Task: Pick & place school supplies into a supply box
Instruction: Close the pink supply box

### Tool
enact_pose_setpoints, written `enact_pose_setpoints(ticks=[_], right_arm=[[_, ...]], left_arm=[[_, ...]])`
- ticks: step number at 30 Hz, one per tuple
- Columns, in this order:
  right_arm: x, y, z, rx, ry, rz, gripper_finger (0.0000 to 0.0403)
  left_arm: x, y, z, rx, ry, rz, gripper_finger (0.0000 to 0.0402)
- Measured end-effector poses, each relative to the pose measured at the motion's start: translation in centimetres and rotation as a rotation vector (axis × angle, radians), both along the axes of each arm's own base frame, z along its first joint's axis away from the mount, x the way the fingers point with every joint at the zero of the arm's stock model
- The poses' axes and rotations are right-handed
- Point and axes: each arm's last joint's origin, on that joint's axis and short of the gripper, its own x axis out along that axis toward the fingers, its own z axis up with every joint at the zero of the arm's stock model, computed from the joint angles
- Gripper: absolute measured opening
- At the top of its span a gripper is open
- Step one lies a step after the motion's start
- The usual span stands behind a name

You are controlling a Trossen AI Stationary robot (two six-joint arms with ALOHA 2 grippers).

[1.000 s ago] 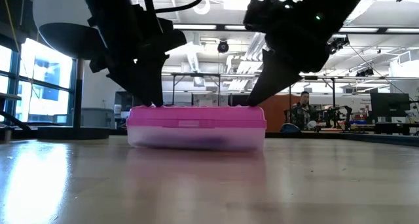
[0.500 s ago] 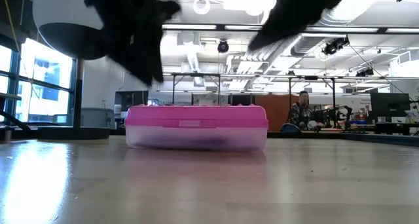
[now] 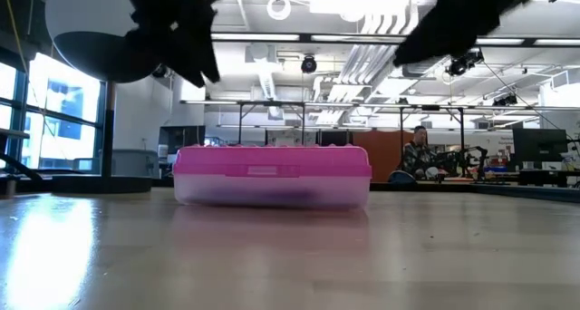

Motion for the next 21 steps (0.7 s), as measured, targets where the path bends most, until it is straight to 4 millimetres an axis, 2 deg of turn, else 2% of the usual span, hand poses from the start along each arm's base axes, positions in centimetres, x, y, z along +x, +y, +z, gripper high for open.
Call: enact_pose_setpoints(ticks=[4,6,11,21], right_arm=[[-0.5,-0.2,-2.8,0.093,-0.071,-0.002,0.0119],[-0.7,-0.1,-3.6,0.135,-0.118,0.021,0.0119],[-1.0,0.1,-4.2,0.180,-0.157,0.070,0.0119],[-1.0,0.2,-4.0,0.160,-0.164,0.088,0.0119]], left_arm=[[1.0,-0.4,-3.1,-0.009,0.049,0.024,0.0170],[1.8,-0.6,-4.0,-0.020,0.038,0.022,0.0170],[2.9,-0.8,-5.7,-0.049,0.054,0.018,0.0170],[4.5,-1.5,-7.0,-0.101,-0.014,0.004,0.0170]])
